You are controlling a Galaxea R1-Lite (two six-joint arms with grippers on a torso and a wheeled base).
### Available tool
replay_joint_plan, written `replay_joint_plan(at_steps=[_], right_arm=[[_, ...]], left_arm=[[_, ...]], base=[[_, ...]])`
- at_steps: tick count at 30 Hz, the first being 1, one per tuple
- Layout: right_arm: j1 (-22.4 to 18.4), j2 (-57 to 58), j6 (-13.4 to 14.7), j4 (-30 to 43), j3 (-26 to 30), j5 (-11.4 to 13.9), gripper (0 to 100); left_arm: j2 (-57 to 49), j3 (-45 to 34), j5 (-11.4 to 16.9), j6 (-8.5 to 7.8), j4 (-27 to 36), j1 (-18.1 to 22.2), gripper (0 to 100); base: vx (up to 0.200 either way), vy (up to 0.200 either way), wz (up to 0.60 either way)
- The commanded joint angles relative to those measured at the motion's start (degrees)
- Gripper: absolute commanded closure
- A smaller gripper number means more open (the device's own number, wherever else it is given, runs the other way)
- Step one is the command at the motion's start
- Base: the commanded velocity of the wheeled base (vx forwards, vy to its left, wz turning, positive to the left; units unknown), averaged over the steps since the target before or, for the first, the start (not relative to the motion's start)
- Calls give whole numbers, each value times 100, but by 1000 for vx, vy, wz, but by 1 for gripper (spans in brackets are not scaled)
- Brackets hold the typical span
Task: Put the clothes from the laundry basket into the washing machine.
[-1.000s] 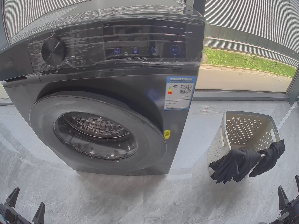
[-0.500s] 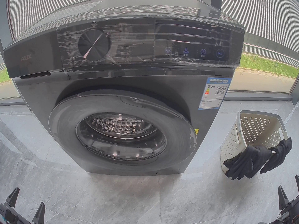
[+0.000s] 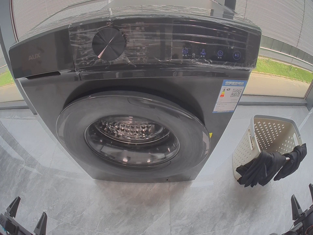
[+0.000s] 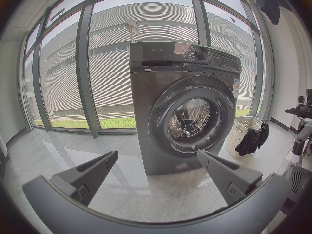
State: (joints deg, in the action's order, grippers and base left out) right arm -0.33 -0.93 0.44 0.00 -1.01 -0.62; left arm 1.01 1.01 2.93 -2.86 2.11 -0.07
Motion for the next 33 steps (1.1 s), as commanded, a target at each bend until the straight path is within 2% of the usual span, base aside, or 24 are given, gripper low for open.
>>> replay_joint_plan(at_steps=[1, 7, 25, 33], right_arm=[[-2, 93, 0, 0, 101, 1, 0], [-2, 93, 0, 0, 101, 1, 0], [-2, 93, -9, 0, 101, 1, 0], [-2, 93, 0, 0, 101, 1, 0]], left_arm=[[-101, -101, -3, -4, 0, -1, 0], [-101, -101, 15, 23, 0, -1, 0], [-101, -101, 15, 40, 0, -1, 0], [-101, -101, 15, 5, 0, -1, 0]], base=[[0, 0, 0], [0, 0, 0], [0, 200, 0], [0, 0, 0]])
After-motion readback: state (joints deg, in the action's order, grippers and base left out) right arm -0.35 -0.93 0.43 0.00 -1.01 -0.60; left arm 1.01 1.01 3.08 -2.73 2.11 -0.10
